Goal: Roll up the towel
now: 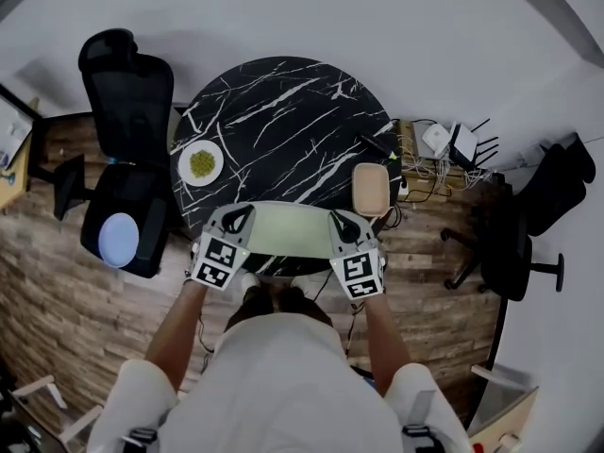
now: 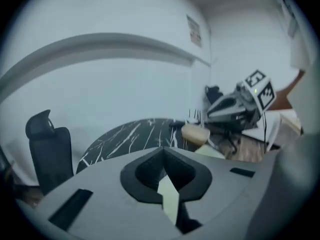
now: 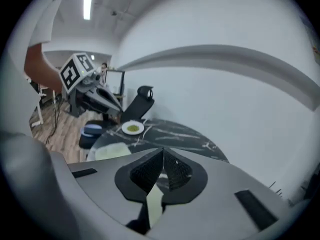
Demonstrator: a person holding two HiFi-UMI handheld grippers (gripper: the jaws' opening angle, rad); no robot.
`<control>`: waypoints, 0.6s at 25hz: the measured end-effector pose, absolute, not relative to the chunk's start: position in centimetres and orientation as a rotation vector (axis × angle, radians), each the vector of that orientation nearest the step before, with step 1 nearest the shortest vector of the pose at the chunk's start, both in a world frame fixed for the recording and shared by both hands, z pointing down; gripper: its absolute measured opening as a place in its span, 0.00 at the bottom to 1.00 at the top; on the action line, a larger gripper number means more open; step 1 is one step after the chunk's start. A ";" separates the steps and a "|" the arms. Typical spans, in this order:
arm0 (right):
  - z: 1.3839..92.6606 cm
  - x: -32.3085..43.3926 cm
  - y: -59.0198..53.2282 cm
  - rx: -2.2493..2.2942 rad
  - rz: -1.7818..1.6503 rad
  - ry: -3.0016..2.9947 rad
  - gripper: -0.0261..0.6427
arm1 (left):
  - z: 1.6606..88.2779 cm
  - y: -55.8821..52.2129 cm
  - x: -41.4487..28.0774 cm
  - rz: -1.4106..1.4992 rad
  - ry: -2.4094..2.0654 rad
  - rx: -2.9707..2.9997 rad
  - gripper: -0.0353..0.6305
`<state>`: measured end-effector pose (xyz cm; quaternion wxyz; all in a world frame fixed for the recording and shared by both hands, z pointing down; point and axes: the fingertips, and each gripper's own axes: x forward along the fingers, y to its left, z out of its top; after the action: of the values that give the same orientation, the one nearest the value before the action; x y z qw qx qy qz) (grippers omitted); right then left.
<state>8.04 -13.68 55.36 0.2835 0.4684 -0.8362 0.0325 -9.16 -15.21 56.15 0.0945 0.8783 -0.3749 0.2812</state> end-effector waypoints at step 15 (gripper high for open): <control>31.2 4.5 -12.3 1.434 -0.084 -2.875 0.03 | 34.2 -13.6 -8.4 -0.050 -1.120 2.801 0.06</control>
<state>4.46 -12.33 31.20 -0.0362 0.4457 -0.8940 -0.0262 -8.45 -13.61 34.16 0.0620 0.9266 -0.3706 -0.0164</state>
